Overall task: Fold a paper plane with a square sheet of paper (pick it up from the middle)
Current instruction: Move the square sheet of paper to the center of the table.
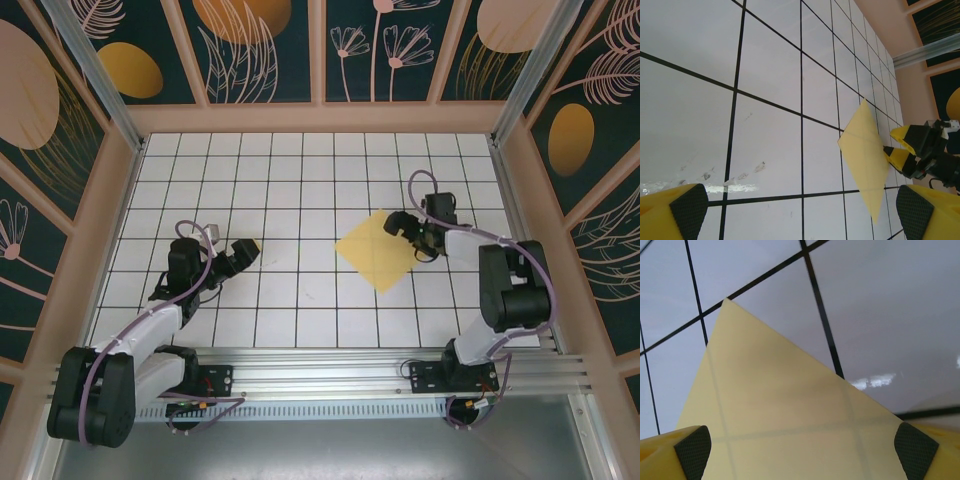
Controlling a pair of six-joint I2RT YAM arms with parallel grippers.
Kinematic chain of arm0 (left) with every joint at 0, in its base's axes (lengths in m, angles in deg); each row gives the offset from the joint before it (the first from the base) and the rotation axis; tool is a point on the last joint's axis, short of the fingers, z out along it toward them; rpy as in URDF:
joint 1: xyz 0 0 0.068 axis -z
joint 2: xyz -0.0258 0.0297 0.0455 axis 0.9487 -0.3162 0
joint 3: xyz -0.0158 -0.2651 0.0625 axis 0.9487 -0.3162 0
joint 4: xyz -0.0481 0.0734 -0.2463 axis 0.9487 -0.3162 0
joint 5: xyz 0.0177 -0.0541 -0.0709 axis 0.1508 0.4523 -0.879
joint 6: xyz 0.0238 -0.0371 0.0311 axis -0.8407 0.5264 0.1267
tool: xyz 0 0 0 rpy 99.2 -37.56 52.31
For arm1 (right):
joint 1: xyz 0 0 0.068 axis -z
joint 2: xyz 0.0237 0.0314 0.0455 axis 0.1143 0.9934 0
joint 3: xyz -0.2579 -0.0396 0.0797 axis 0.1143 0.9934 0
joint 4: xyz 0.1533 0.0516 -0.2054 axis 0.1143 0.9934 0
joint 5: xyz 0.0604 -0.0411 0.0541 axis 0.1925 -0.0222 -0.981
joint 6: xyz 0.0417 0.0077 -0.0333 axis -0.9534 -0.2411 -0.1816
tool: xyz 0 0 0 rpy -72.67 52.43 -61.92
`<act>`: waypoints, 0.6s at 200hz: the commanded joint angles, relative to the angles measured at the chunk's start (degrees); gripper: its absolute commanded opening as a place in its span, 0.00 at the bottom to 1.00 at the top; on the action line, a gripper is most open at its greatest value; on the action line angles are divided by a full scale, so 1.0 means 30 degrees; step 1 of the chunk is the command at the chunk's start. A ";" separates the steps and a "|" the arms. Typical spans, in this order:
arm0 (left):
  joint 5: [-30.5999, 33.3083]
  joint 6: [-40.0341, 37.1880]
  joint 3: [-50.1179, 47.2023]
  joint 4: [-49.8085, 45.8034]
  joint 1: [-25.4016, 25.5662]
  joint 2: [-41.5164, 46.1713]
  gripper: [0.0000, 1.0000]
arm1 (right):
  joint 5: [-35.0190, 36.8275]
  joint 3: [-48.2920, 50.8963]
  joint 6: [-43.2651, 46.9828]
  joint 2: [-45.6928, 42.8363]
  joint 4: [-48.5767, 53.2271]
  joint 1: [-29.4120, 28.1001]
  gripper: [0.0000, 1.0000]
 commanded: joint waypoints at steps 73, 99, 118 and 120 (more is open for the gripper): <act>-0.0579 -0.0557 0.0274 -0.1662 0.0211 0.1099 0.99 | 0.1805 0.3814 -0.7375 -0.5316 0.3876 -0.6741 0.99; -0.0369 -0.0790 0.0216 -0.2601 0.0209 0.2230 0.99 | 0.2822 0.1771 -0.3827 -0.4686 0.5044 -0.7330 0.97; -0.0184 -0.0808 0.0228 -0.2761 0.0211 0.2599 0.99 | 0.1349 -0.0228 -0.0880 -0.2985 0.5627 -0.7992 0.89; -0.0154 -0.0797 0.0248 -0.2774 0.0211 0.2611 0.99 | 0.1347 -0.0460 -0.0628 -0.2791 0.5750 -0.8268 0.89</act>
